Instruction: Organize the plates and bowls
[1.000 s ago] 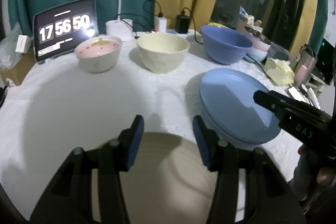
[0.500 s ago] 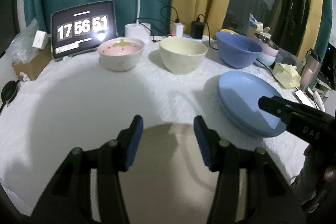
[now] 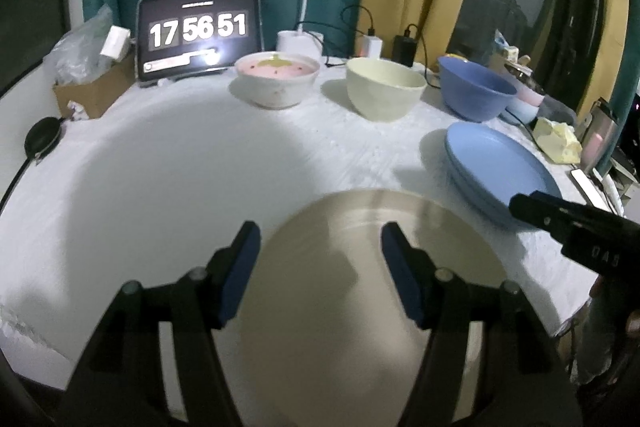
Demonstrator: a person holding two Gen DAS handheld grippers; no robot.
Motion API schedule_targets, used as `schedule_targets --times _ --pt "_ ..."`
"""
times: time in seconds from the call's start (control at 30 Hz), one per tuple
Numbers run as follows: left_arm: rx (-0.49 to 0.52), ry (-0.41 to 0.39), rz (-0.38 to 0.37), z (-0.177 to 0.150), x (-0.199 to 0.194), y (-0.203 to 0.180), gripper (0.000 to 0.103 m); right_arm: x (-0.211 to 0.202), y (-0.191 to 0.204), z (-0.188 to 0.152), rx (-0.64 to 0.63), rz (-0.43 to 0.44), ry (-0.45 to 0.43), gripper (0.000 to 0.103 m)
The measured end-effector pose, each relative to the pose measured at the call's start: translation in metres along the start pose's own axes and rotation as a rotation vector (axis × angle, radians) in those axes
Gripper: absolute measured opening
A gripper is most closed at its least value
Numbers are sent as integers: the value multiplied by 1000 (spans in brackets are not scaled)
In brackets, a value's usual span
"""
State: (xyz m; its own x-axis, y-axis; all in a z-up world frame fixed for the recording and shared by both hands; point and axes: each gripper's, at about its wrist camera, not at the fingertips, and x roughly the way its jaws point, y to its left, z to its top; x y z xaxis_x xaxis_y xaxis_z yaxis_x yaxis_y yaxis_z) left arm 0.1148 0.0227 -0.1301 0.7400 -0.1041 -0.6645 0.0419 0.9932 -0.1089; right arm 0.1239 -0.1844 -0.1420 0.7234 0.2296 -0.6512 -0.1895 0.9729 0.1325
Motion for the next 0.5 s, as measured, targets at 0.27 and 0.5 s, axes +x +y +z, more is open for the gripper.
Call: schedule_targets --times 0.27,0.5 --pt "-2 41 16 -19 -2 10 65 2 16 -15 -19 29 36 44" --pt "-2 95 33 -36 5 14 65 16 22 -24 -33 39 82 44"
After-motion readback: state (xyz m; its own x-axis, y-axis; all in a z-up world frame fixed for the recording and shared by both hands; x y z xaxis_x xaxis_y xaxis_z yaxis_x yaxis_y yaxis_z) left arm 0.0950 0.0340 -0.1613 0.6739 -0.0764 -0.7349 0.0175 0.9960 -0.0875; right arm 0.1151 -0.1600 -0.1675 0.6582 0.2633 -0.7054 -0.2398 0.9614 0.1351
